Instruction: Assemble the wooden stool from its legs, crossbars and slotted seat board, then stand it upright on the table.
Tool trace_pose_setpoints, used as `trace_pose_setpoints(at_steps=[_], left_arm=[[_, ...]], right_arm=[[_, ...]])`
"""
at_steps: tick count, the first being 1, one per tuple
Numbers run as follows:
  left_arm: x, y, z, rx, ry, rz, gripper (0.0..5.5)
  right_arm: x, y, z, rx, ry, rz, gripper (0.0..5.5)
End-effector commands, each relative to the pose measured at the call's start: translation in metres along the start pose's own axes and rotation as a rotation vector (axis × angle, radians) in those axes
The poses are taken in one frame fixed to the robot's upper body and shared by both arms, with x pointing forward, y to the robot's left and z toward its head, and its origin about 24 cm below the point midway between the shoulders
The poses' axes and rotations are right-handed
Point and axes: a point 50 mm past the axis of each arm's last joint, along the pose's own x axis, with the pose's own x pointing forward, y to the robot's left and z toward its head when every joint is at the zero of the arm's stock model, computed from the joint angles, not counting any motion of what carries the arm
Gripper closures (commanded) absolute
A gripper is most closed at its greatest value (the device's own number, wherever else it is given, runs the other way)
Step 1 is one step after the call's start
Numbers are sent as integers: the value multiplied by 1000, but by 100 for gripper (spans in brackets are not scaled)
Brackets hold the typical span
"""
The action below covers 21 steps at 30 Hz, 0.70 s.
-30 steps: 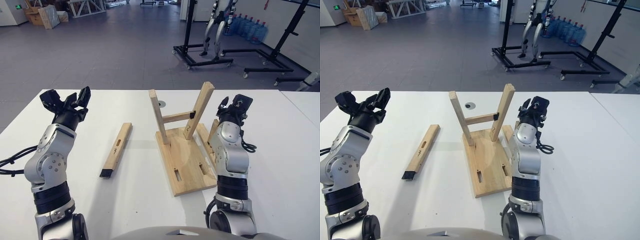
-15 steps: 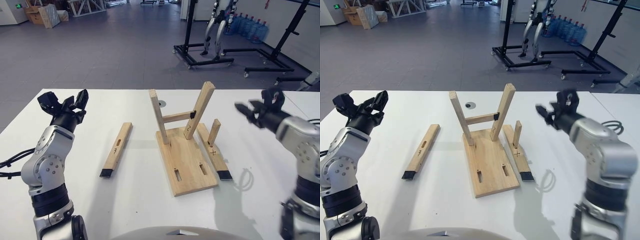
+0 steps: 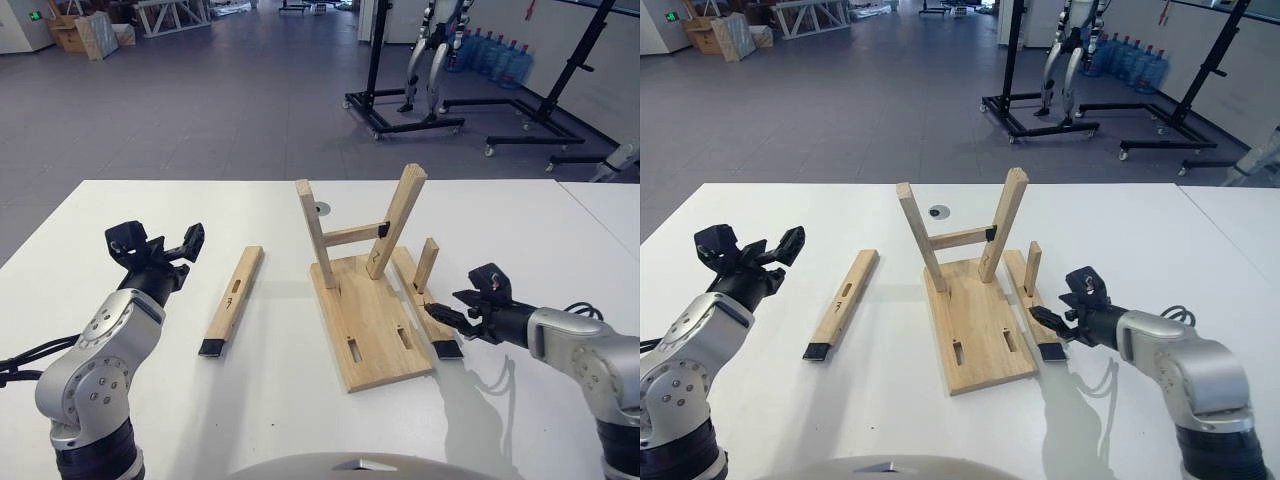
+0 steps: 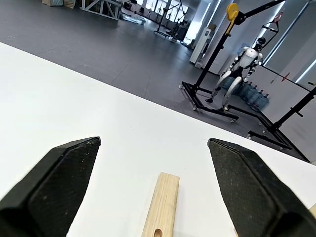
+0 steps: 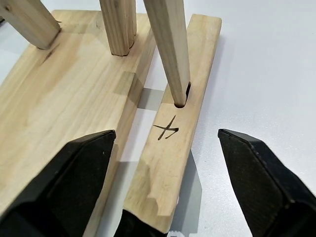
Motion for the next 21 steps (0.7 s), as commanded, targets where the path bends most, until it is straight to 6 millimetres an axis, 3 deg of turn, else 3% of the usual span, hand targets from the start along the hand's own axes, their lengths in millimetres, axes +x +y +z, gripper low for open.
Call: trace_pose_setpoints(at_steps=[1, 6, 10, 14, 21], left_arm=[[1, -2, -1, 2, 19, -14, 150], [4, -3, -3, -28, 26, -27, 150], [5, -3, -5, -35, 37, -26, 150], [7, 0, -5, -35, 41, -22, 147], [9, 0, -5, -40, 39, -29, 147]], right_arm=[[12, 10, -2, -12, -4, -44, 167], [20, 19, -13, -31, 53, -67, 167], [23, 15, -37, -40, 179, -93, 167], [26, 13, -60, -7, 307, -86, 231], [28, 8, -71, -14, 347, -114, 339]])
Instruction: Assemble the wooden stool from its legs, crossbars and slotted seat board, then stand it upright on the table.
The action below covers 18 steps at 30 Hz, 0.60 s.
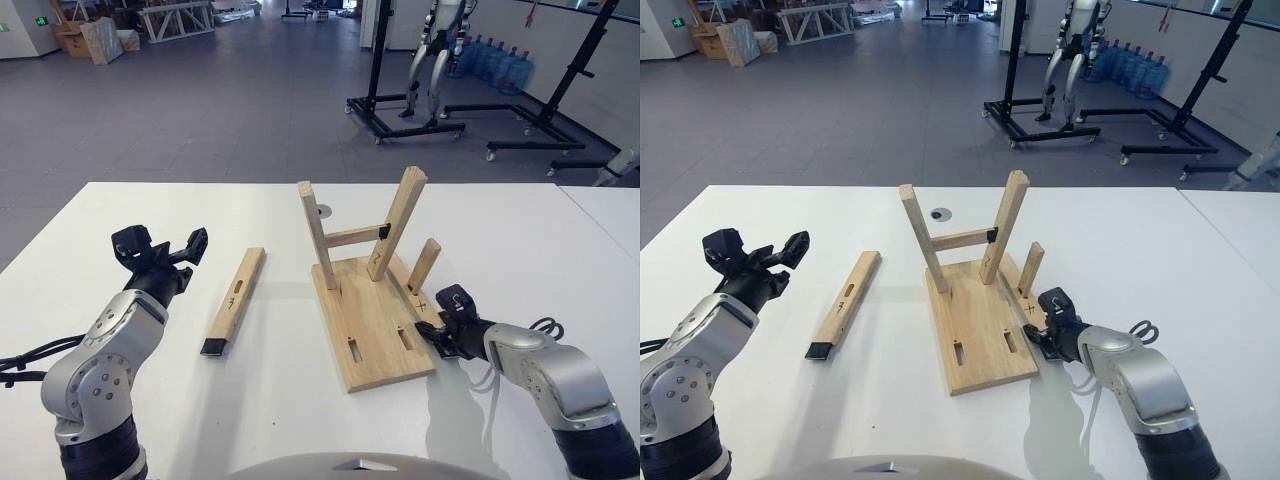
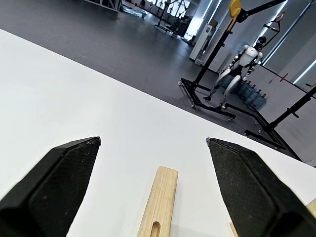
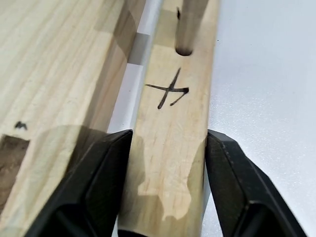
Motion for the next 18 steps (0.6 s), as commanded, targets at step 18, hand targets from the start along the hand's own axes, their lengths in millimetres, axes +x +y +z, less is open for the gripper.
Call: trace_pose_setpoints(at_steps=[18], left_arm=[[-31, -12, 36, -337, -38, -788, 147]], right_arm=[[-108, -124, 91, 343, -813, 216, 343]])
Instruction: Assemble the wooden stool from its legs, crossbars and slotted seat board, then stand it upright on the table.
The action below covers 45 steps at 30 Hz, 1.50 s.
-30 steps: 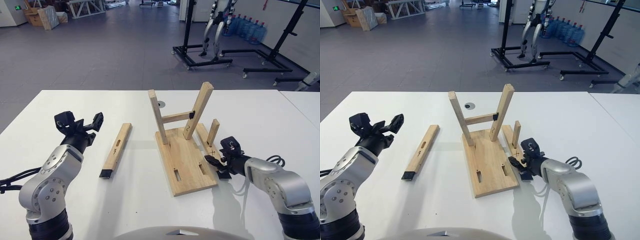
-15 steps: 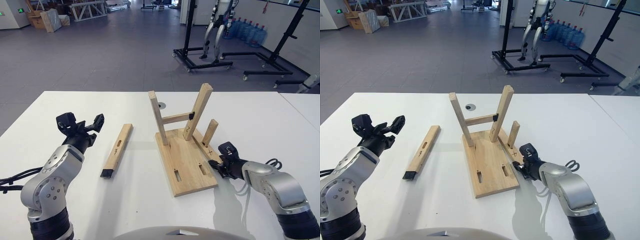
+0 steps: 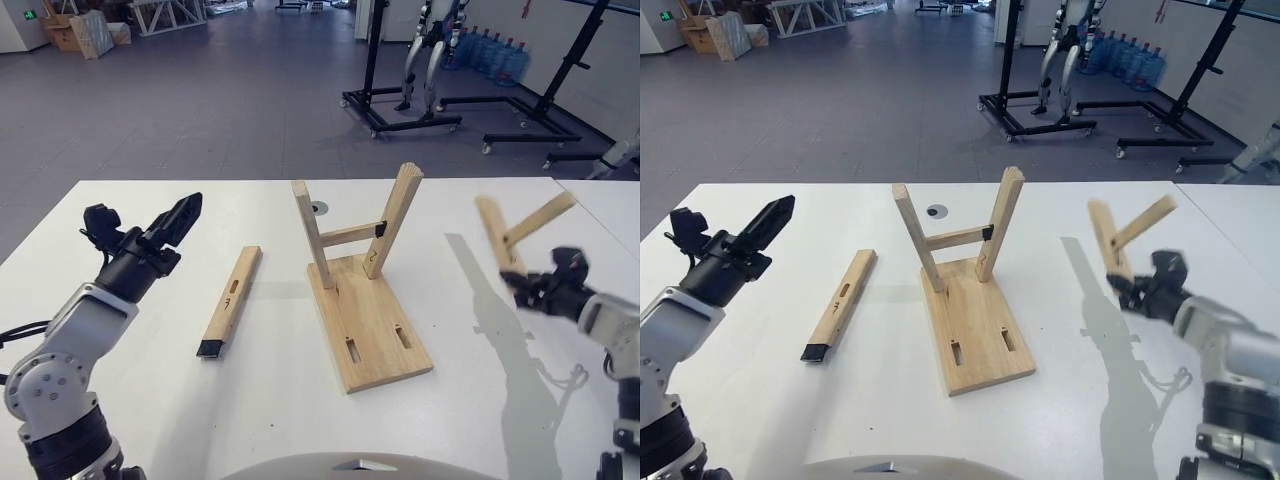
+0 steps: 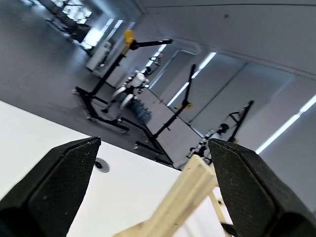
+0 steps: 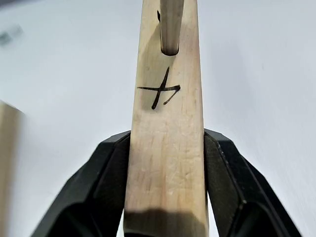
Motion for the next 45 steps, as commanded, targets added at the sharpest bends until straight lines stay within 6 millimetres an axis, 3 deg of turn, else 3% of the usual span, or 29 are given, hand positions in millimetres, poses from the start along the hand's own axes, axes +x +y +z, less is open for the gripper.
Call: trace_pose_setpoints(at_steps=[1, 3, 4, 8, 11, 19, 33, 39, 45], left_arm=[[-4, -19, -7, -52, 100, -187, 147], [0, -37, -6, -85, 128, -317, 147], [4, -46, -6, -102, 137, -371, 147], [28, -67, -4, -170, 118, -470, 147], [43, -78, -10, -250, 130, -515, 147], [45, -81, -30, -434, 184, -552, 147], [64, -104, -24, -446, 169, -679, 147], [68, -102, -25, -464, 170, -661, 147], [63, -94, -31, -450, 220, -612, 242]], right_arm=[[-25, 44, 69, 22, -271, 421, 343], [-42, 78, 81, 10, -319, 697, 343], [-46, 99, 78, -12, -301, 831, 343], [-41, 159, 41, -51, -126, 1118, 343], [-31, 182, 12, 8, -22, 1233, 343], [-14, 203, 4, 69, -26, 1308, 343], [-6, 230, -15, 91, 37, 1369, 343], [-5, 233, -15, 103, 29, 1370, 344], [-5, 232, -13, 113, 16, 1368, 344]])
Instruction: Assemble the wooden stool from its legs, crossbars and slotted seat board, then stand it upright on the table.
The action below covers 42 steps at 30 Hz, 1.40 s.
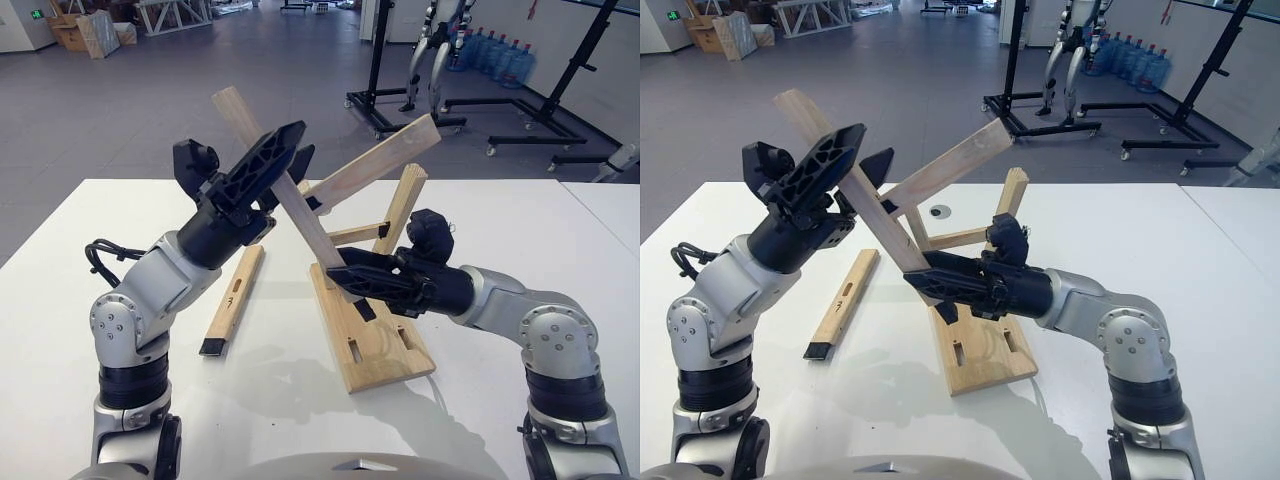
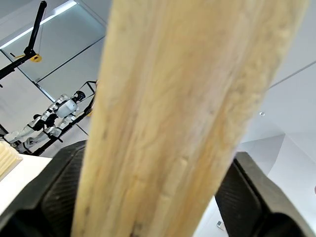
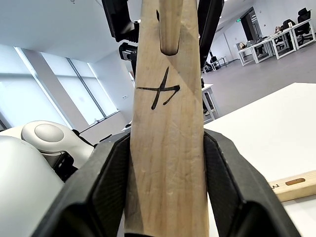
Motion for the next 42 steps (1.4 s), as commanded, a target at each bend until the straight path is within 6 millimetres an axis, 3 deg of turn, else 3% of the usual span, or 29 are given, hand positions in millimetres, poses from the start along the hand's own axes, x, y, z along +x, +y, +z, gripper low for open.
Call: trace_pose_setpoints(at_steps=[1, 5, 13, 14, 23, 27, 31, 34, 37, 42], left_arm=[[-5, 2, -4, 11, 50, 42, 257], [-9, 2, -5, 26, 84, 60, 298], [-12, -2, -4, 52, 91, 47, 304], [-13, -2, -3, 52, 86, 51, 304], [-25, 14, -2, 111, 140, 206, 332], [-26, 25, -4, 249, 194, 260, 345], [-23, 38, -17, 529, 265, 296, 345], [-14, 45, -28, 621, 221, 265, 346], [-8, 48, -43, 604, 179, 220, 346], [-21, 56, -57, 528, 176, 223, 346]], right_arm=[[1, 2, 7, -32, -9, 3, 344], [0, 2, 7, -34, -4, 0, 344], [-4, 0, -1, -46, 43, -33, 344], [-4, -1, -3, -47, 52, -47, 307], [-17, -2, -7, -19, 75, -91, 150], [-52, -1, 11, -64, 44, -218, 64], [-80, -4, 18, -104, 45, -350, 10], [-99, -11, 11, -89, 68, -441, 10], [-124, -20, -4, -38, 89, -528, 10], [-157, -28, -27, 45, 88, -632, 10]])
